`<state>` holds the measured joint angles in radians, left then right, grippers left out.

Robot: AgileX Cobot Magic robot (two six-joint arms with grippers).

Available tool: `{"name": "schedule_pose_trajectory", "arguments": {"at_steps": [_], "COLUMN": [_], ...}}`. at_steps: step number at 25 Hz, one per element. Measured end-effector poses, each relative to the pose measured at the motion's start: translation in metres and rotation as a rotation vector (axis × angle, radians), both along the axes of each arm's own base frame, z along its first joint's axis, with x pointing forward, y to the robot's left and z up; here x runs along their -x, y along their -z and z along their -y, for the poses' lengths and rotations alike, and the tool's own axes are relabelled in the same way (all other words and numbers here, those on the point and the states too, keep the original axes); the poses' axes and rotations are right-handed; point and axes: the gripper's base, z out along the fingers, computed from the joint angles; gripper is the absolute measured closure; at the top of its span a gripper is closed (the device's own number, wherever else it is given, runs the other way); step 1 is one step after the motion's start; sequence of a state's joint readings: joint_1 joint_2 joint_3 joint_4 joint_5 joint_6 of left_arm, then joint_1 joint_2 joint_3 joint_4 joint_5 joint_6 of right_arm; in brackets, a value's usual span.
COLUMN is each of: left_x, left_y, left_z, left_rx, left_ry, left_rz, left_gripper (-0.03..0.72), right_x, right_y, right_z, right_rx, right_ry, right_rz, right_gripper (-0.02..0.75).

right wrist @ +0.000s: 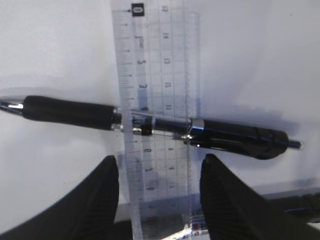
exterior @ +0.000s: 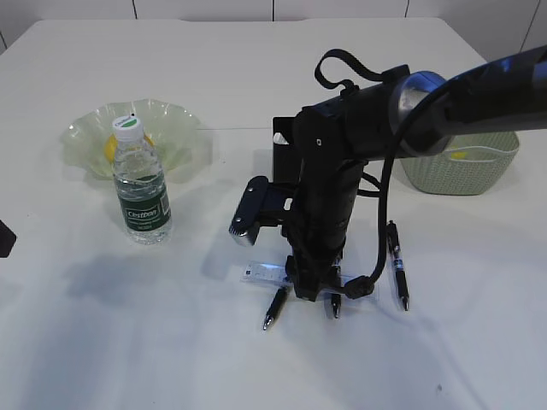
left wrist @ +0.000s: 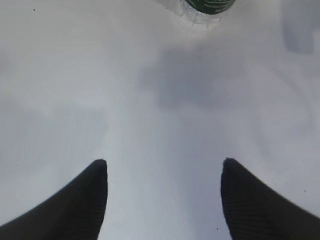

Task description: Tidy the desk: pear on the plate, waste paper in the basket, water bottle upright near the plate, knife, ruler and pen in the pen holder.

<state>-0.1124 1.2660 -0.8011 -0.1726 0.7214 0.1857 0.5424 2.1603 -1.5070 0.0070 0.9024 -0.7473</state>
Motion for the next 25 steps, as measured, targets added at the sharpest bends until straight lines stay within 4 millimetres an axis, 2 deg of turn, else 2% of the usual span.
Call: {"name": "schedule_pose_trajectory", "arguments": {"at_steps": [10,16,25], "left_x": [0.0,-0.0001,-0.0001], "left_y": [0.0,-0.0001,-0.0001], "left_z": [0.0,0.0,0.0], "left_rx": [0.0,0.0,0.0], "left_ry": [0.0,0.0,0.0], "left_rz": [0.0,0.002,0.002], "left_gripper": [0.187,0.187,0.187], "right_x": [-0.0005,-0.0005,-0.0002], "right_y": [0.0074,0.0074,0.0074], "right_z": [0.0003,0.0003,0.0004], "right_rx": [0.014,0.014,0.013], "right_ry": [-0.004,-0.004,0.035], "right_rz": [-0.012,-0.012,-0.017], "right_gripper": [0.342,0.451,0.456]}}
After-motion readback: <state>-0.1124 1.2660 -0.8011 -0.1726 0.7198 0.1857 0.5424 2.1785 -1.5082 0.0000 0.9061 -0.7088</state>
